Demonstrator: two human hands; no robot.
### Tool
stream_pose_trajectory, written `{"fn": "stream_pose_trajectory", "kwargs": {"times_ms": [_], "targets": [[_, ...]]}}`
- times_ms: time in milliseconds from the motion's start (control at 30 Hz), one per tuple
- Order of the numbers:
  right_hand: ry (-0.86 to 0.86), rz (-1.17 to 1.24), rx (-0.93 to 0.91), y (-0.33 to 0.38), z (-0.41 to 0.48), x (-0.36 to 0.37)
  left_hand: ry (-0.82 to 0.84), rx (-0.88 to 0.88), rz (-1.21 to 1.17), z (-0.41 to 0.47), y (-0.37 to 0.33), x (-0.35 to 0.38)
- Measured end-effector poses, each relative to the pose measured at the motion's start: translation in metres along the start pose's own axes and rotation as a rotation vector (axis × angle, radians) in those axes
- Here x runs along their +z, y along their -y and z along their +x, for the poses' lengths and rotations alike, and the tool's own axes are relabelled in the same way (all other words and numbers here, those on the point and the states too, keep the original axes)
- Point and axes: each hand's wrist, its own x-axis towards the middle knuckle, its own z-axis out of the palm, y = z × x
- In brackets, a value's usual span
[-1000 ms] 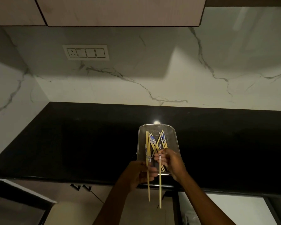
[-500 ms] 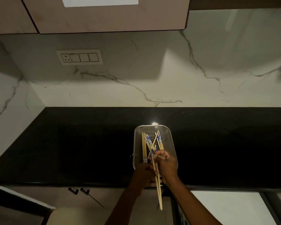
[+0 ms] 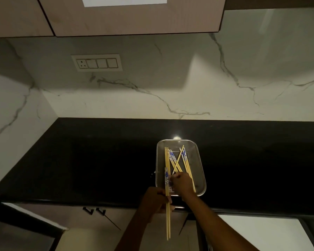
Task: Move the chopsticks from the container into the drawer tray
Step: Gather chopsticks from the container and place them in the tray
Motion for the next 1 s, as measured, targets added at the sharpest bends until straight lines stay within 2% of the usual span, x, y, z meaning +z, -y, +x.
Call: {"fn": "stream_pose_trajectory", "kwargs": {"times_ms": [67,167,367,433,533,700,800,1000], "targets": [[0.069,-0.176,0.039,0.005,0.007,0.005,-0.009,0.013,0.0,0.0,0.005,-0.008],[0.129,-0.296,0.078,0.008,0.017,0.01,-0.026,0.021,-0.008,0.0,0.012,-0.019],[0.067,-0.261,0.163,0.009,0.021,0.003,-0.064,0.025,-0.056,0.0,0.017,-0.033],[0.054,-0.053,0.178,0.003,0.02,-0.005,-0.05,0.038,-0.084,0.002,0.015,-0.033],[0.129,0.274,0.18,0.002,0.01,-0.024,-0.011,0.036,-0.13,0.006,0.007,-0.026],[0.244,0.528,0.112,0.002,0.002,-0.054,0.054,0.006,-0.213,0.012,-0.005,-0.006],[0.214,0.544,0.053,-0.001,-0.006,-0.068,0.112,-0.026,-0.271,0.013,-0.013,0.009],[0.205,0.504,0.001,-0.012,-0.016,-0.083,0.295,-0.04,-0.226,0.005,-0.016,0.033]]}}
